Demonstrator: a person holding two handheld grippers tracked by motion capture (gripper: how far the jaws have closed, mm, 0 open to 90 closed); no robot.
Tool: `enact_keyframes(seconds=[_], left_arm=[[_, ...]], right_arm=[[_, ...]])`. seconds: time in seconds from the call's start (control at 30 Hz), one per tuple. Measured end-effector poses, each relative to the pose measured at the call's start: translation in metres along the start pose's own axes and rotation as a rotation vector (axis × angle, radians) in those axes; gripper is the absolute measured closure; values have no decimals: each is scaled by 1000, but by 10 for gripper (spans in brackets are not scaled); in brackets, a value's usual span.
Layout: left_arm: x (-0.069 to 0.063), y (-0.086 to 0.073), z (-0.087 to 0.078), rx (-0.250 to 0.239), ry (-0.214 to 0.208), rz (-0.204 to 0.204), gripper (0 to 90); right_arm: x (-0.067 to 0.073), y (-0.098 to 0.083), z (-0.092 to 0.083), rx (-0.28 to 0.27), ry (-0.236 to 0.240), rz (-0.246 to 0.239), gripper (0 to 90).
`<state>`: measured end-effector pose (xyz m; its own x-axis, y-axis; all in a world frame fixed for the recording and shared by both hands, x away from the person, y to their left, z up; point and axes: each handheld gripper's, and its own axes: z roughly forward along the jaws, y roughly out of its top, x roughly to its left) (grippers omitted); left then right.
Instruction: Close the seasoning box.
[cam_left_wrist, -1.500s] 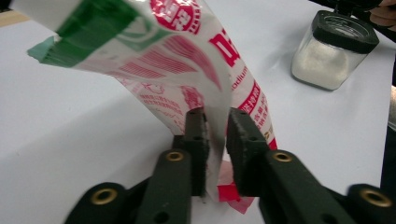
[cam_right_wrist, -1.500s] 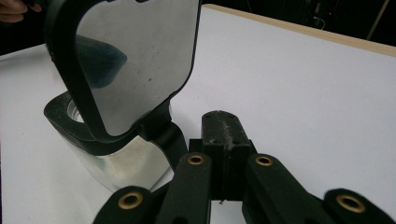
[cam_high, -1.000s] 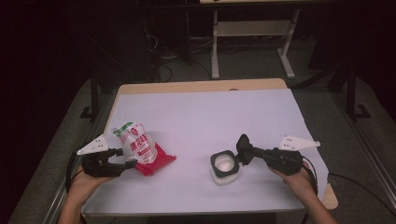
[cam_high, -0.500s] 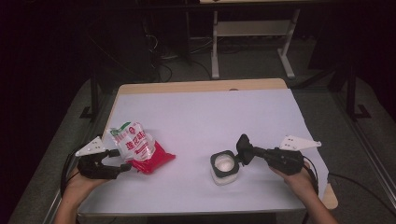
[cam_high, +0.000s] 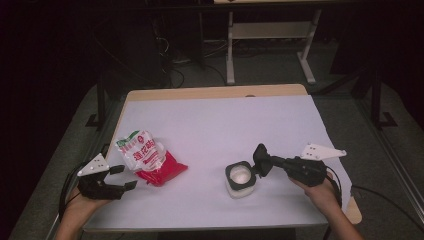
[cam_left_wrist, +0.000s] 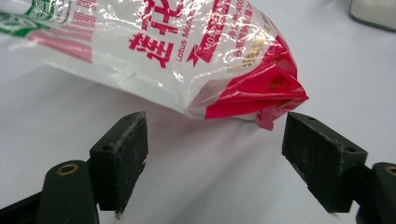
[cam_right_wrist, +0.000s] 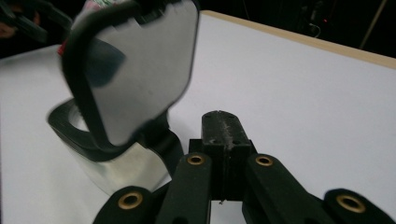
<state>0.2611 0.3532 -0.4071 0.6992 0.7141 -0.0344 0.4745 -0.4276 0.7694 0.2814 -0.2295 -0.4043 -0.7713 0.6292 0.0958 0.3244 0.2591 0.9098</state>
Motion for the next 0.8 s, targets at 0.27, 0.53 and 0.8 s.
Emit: enact_keyframes(seconds=[0.27, 0.53, 0.8], left_arm=[[-9, -13, 8, 15, 3, -14, 179], [-12, -14, 15, 23, -3, 4, 168], [-14, -15, 18, 14, -4, 7, 168]], right_arm=[[15, 18, 1, -48, 51, -19, 900], [26, 28, 11, -63, 80, -33, 900], [37, 30, 23, -50, 139, -44, 900]])
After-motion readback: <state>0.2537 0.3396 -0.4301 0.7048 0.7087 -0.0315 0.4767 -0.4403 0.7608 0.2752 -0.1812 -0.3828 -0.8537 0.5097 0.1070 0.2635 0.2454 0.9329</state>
